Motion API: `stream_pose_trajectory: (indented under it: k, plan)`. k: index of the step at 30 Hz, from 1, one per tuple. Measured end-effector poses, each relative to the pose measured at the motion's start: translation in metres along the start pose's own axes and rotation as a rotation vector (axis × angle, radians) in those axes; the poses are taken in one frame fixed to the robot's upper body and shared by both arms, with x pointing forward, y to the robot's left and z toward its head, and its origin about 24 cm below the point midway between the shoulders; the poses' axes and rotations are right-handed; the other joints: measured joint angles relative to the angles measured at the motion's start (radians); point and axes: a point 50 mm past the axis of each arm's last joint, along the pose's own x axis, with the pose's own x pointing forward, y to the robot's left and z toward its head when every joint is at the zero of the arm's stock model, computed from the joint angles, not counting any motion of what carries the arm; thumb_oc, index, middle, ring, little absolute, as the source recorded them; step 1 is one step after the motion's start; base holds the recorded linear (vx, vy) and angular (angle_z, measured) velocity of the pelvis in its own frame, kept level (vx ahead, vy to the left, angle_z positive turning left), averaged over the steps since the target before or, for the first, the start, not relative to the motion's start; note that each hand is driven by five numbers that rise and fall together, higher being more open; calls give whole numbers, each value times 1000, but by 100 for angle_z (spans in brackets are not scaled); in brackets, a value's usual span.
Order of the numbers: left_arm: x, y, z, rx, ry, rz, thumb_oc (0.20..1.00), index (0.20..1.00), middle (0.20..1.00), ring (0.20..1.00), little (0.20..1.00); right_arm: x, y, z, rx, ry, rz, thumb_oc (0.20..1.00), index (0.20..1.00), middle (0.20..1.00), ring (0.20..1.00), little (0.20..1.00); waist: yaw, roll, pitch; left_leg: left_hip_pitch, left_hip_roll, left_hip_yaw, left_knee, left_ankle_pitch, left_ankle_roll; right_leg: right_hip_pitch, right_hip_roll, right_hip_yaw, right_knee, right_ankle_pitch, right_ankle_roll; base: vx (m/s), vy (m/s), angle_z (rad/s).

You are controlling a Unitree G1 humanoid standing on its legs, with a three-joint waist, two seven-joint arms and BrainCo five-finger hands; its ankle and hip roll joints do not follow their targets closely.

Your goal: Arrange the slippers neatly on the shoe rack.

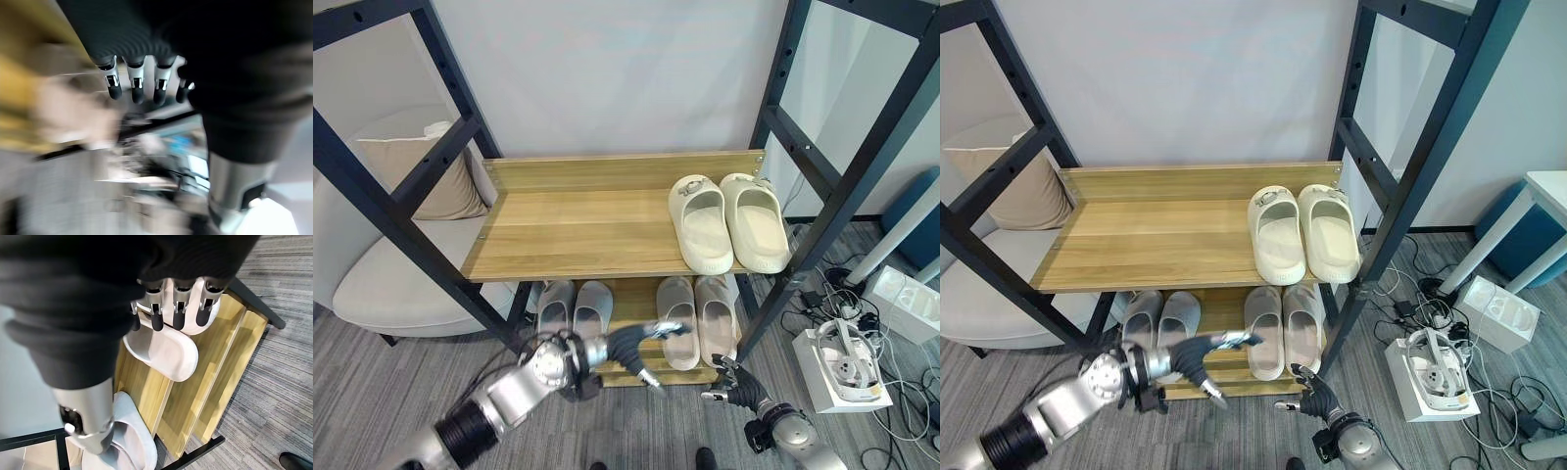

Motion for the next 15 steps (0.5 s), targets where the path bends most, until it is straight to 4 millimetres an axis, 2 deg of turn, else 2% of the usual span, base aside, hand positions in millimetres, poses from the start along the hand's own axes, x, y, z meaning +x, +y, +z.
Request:
stream_pose_trajectory:
  k: [1,3,5,7,11,15]
  plan:
    - [-3,-14,-24,-94,87,51,1000,1000,1000,1000,1000,-1,0,-5,6,20,-9,1000,1000,1000,1000,1000,3,-4,-3,2,1,1,-1,-6,4,2,-3,1,0,-15,10,0,0,0]
    - [-6,-26,-53,-273,185,175,1000,1000,1000,1000,1000,-2,0,-10,23,38,-26,1000,1000,1000,1000,1000,4,-6,-9,4,0,1,-1,-10,11,4,-4,1,0,-17,8,-1,2,3]
    - [-6,-38,-66,-321,255,200,1000,1000,1000,1000,1000,-2,2,-12,40,44,-38,1000,1000,1000,1000,1000,11,-10,-10,0,1,-4,-1,-10,11,3,-3,-2,0,-20,3,-15,5,6]
    - [-5,-51,-84,-484,328,296,1000,1000,1000,1000,1000,-1,1,-16,67,64,-71,1000,1000,1000,1000,1000,11,-9,-11,0,0,-2,-1,-10,11,2,-4,0,0,-20,2,-1,2,-2]
    - [-6,-59,-100,-683,407,453,1000,1000,1000,1000,1000,-4,-6,-26,93,106,-138,1000,1000,1000,1000,1000,8,-9,-12,0,1,-1,-1,-9,11,1,-3,0,0,-18,4,0,0,0]
    - [-12,-60,-105,-718,435,504,1000,1000,1000,1000,1000,-4,-8,-27,114,109,-166,1000,1000,1000,1000,1000,8,-10,-12,1,2,1,-1,-9,11,1,-2,1,0,-18,4,1,-1,-1]
